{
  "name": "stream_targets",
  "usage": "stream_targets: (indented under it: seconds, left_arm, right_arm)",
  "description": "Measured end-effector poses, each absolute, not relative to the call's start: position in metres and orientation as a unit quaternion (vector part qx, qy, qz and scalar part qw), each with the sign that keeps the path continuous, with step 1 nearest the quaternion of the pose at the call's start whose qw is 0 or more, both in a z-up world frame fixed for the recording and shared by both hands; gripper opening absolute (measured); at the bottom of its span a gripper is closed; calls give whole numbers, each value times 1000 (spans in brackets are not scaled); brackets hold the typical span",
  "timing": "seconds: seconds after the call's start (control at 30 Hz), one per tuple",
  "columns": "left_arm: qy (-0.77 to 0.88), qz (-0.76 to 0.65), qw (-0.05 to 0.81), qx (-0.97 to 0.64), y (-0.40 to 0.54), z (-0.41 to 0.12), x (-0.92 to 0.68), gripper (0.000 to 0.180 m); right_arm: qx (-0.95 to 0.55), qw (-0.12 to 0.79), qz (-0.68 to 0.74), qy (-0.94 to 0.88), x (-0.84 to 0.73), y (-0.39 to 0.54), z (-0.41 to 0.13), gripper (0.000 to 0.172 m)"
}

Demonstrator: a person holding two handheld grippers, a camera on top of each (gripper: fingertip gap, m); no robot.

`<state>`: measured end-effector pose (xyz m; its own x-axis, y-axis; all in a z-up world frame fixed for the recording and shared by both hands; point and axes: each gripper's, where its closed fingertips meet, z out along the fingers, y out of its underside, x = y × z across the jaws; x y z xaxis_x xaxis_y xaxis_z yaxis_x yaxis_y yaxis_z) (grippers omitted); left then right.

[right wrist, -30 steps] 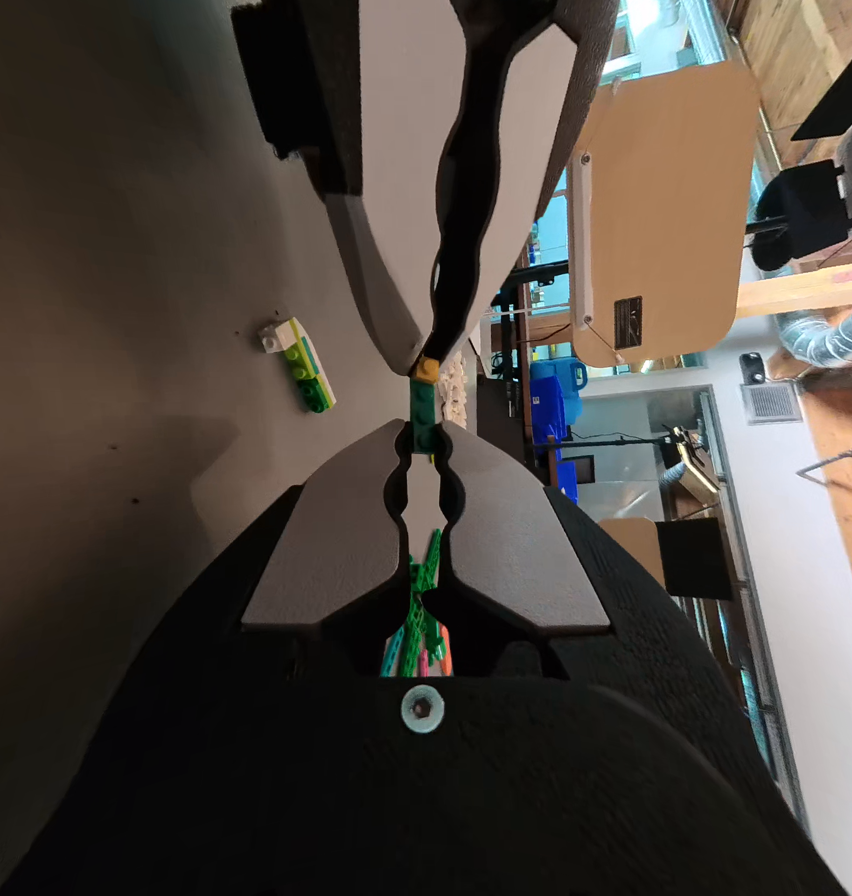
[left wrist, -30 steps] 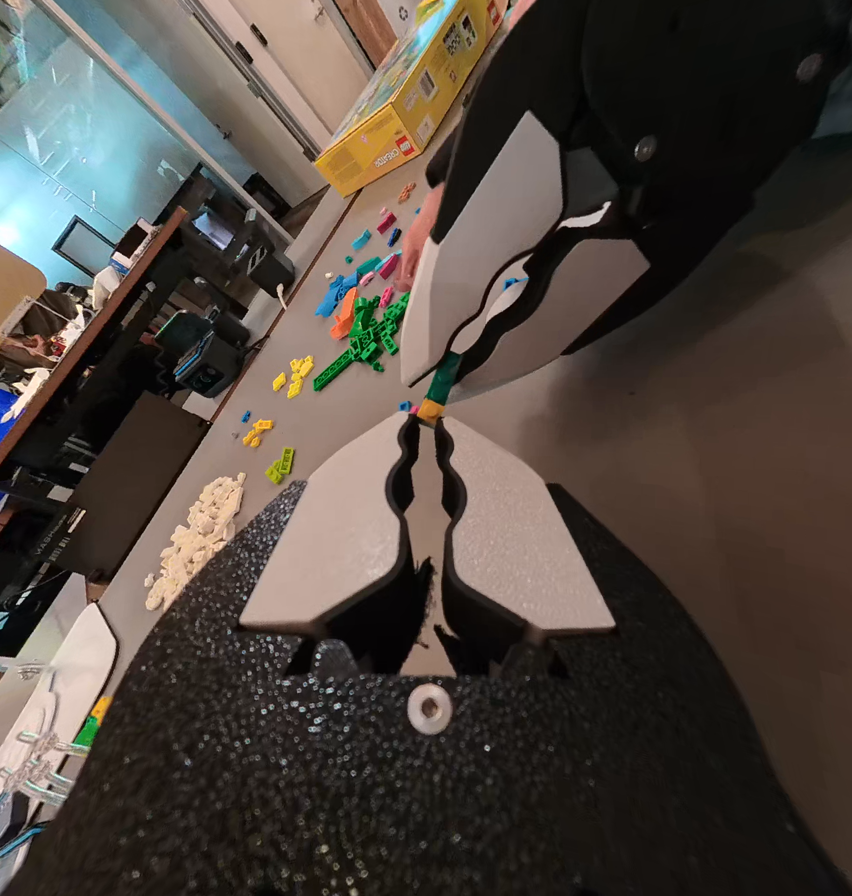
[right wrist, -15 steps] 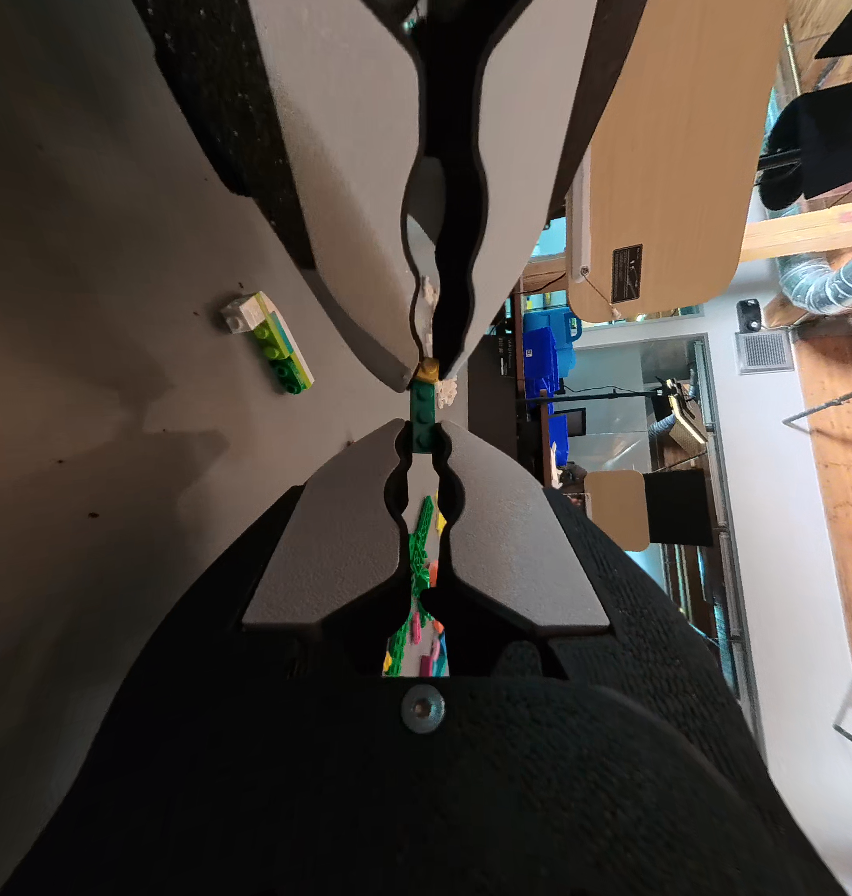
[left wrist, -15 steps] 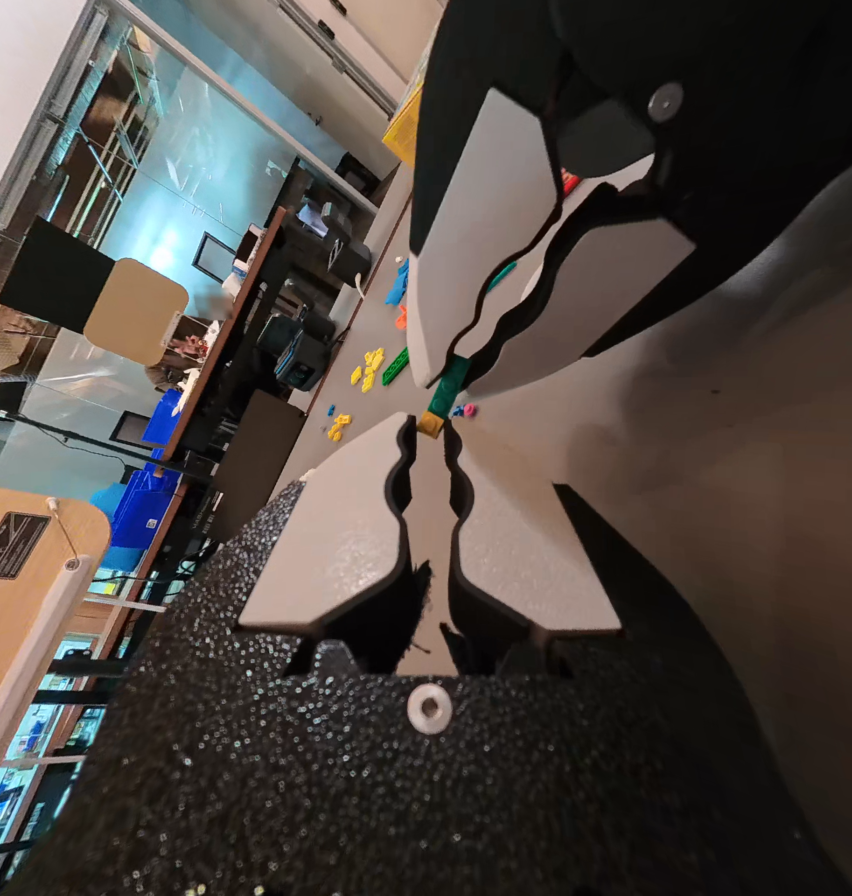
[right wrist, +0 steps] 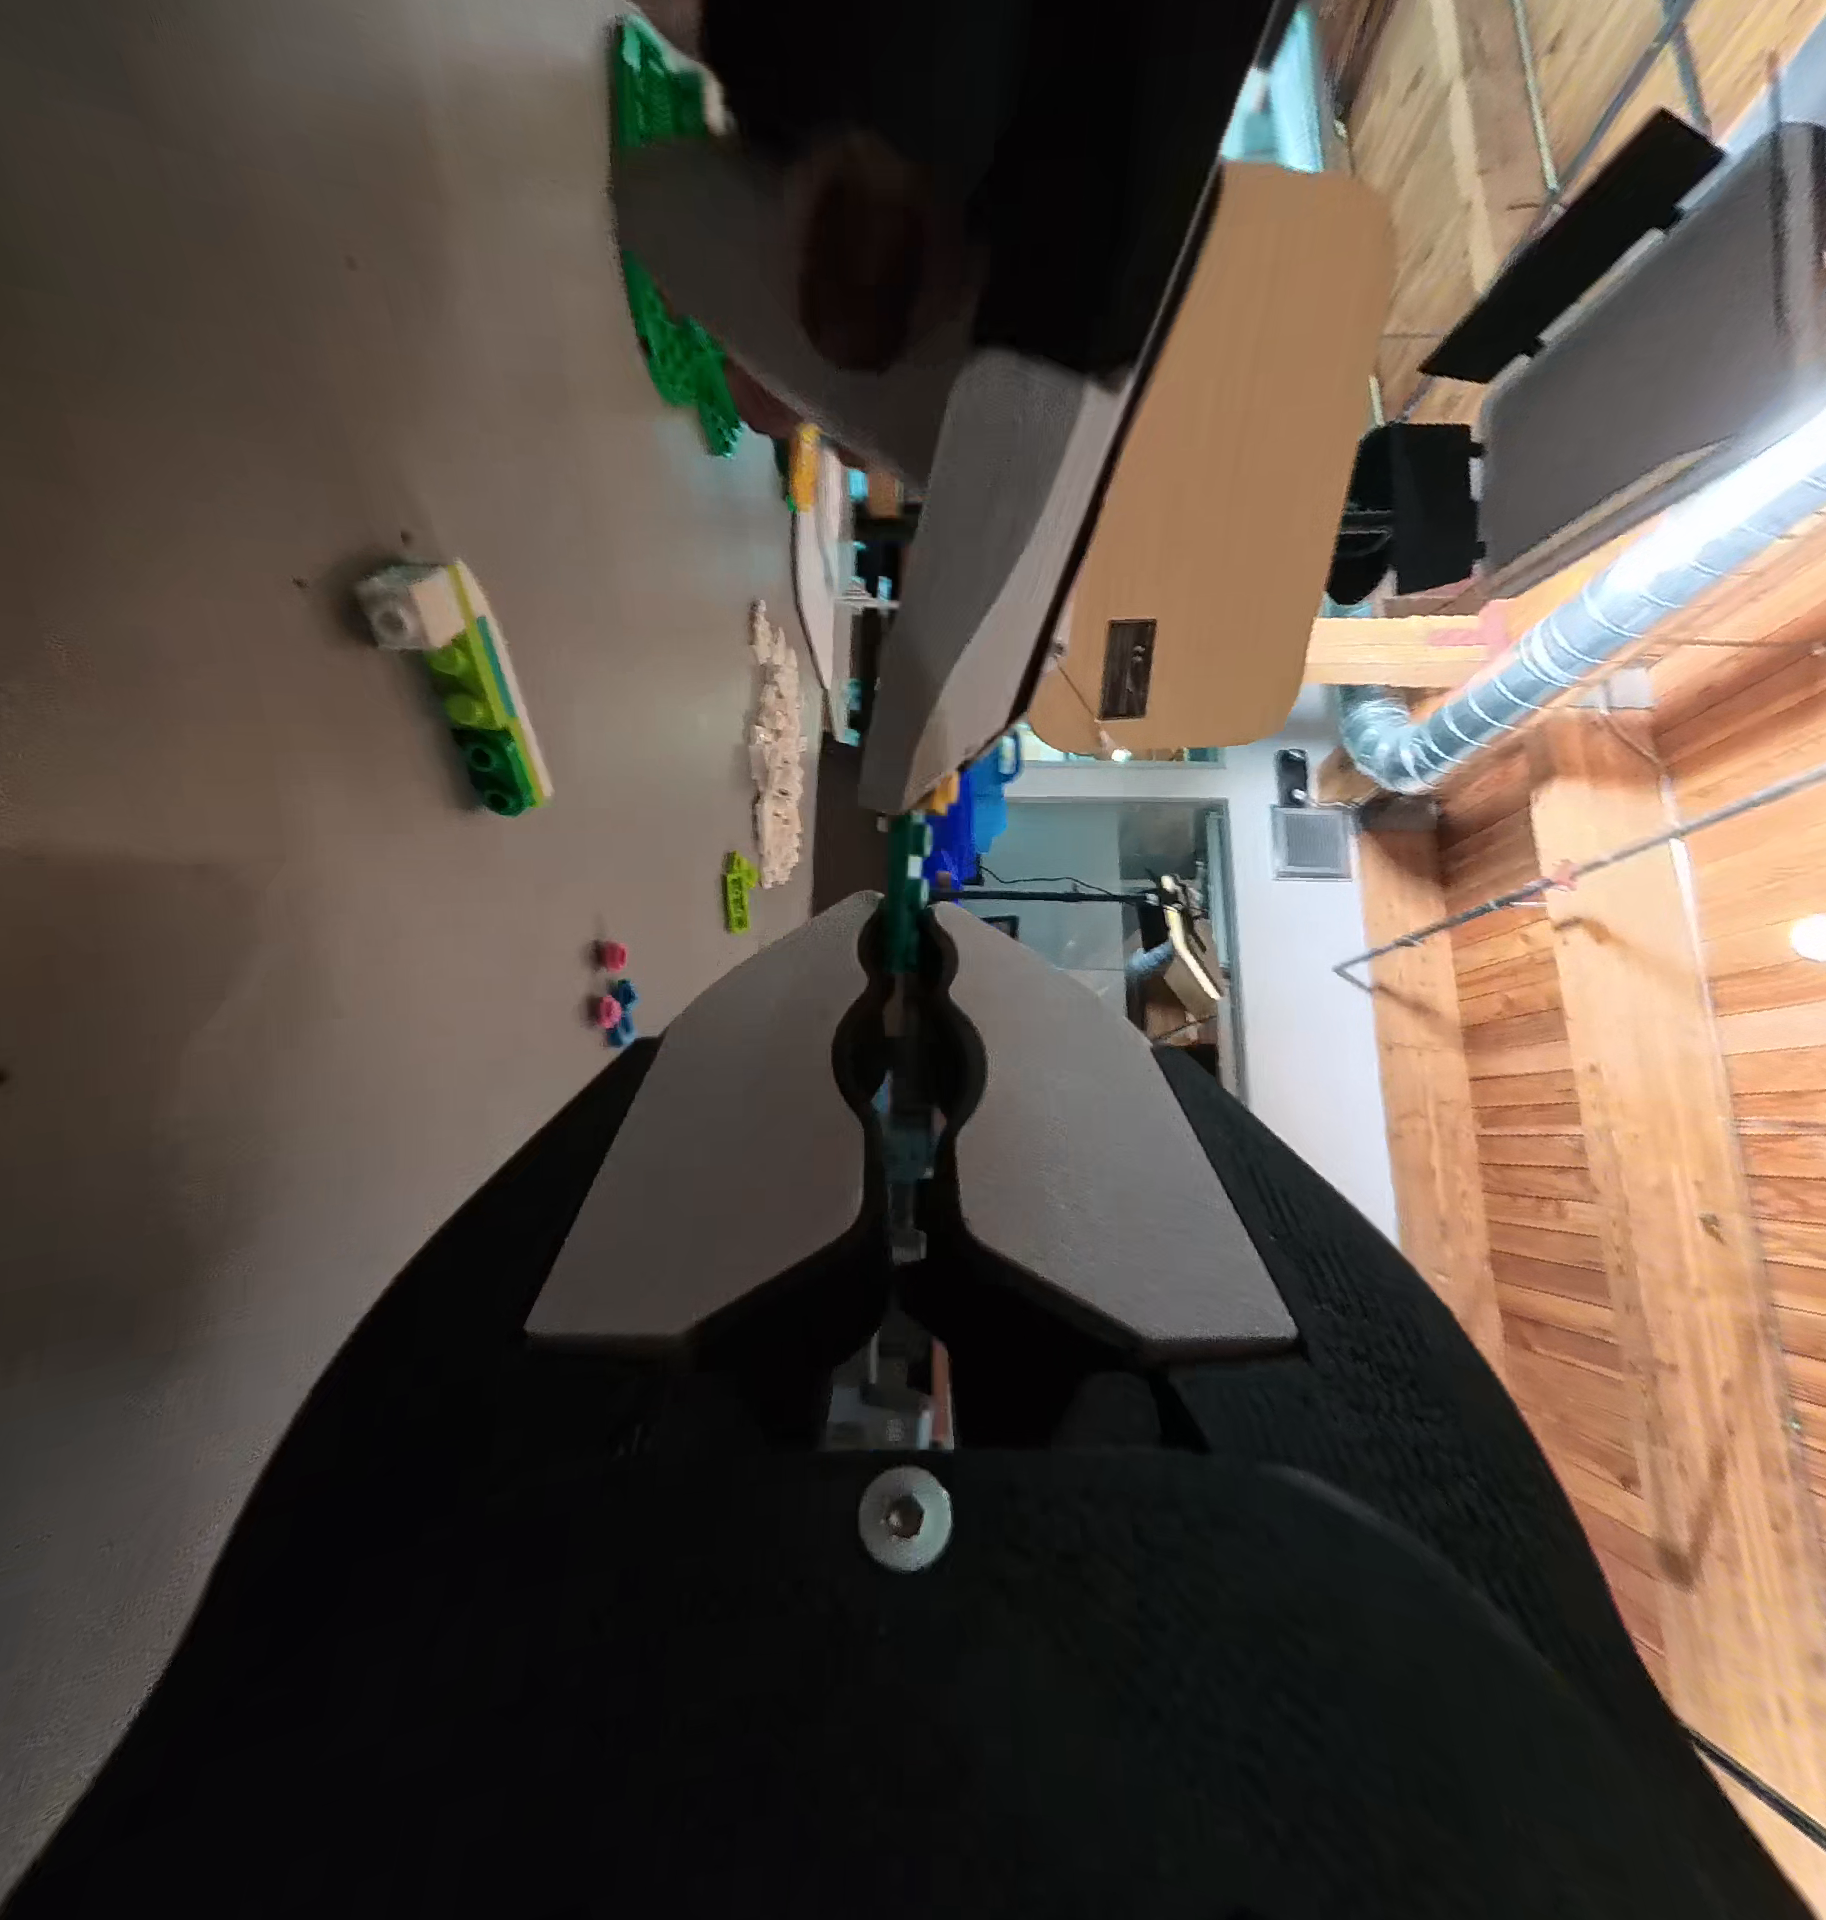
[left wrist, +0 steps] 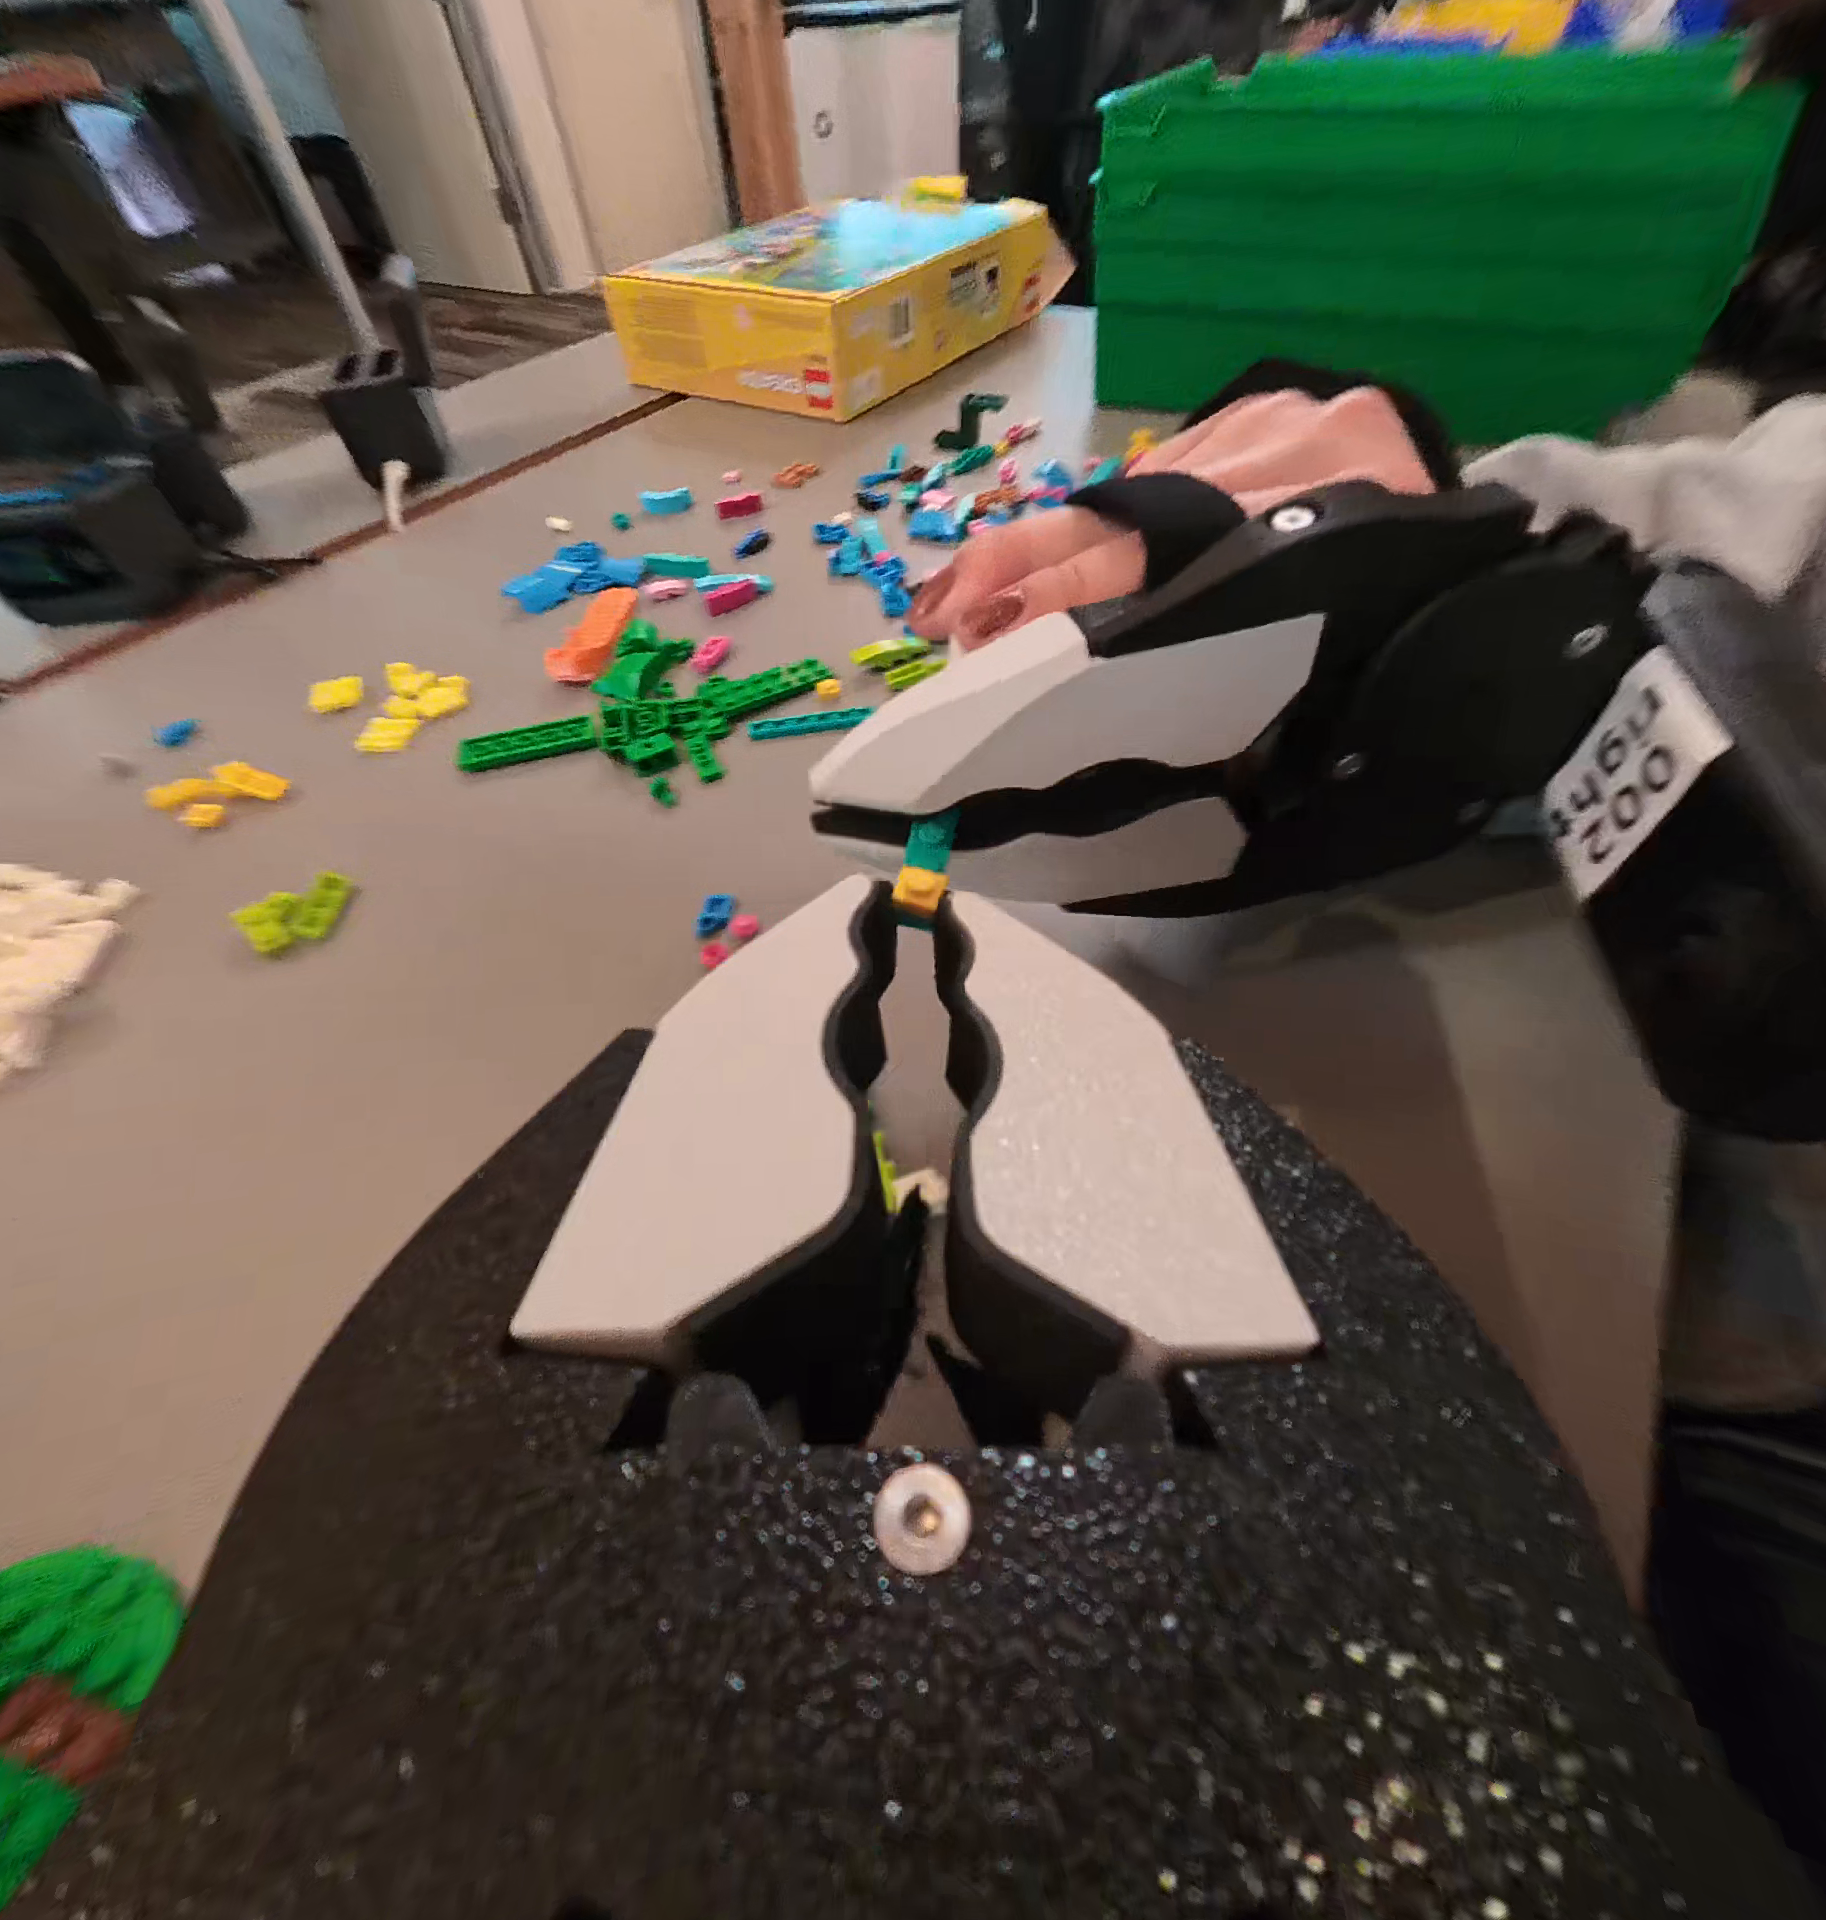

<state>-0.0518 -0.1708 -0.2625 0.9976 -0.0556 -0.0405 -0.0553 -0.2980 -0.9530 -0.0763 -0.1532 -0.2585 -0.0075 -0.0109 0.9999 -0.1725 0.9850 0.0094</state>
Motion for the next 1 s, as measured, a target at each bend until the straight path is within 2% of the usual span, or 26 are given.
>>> stream_targets:
  seconds: [0.13, 0.27, 0.33, 0.43, 0.5, 0.57, 0.63, 0.67, 0.8, 0.87, 1.0]
  left_arm:
    - [20, -29, 595, -803, -170, -265, -52, 8]
    - [73, 85, 564, -818, -167, -273, -56, 8]
    - [90, 123, 545, -824, -166, -276, -56, 8]
    - [61, 93, 552, -827, -162, -276, -53, 8]
    - [10, 31, 571, -820, -161, -272, -52, 8]
    - [-39, -45, 582, -811, -161, -267, -51, 8]
    - [-68, -93, 578, -808, -161, -269, -49, 8]
    - [-72, -100, 572, -811, -160, -272, -48, 8]
    - [-31, -29, 556, -830, -160, -275, -50, 9]
    - [1, 21, 540, -841, -160, -277, -49, 16]
    - [36, 43, 513, -857, -162, -281, -43, 9]
  right_arm:
    - [65, 695, 65, -713, -76, -152, -260, 0]
    - [24, 648, 98, -755, -77, -149, -273, 3]
    - [2, 629, 112, -770, -76, -147, -276, 13]
    - [2, 623, 98, -776, -77, -147, -281, 25]
    - [31, 650, 64, -757, -78, -147, -279, 24]
    - [52, 686, 30, -725, -80, -145, -271, 16]
    - [65, 705, 18, -706, -79, -145, -265, 0]
    - [65, 694, 19, -717, -79, -145, -268, 0]
    - [79, 682, 8, -727, -78, -144, -273, 0]
    - [99, 680, 3, -727, -76, -146, -275, 0]
    - [133, 678, 0, -723, -71, -153, -278, 0]
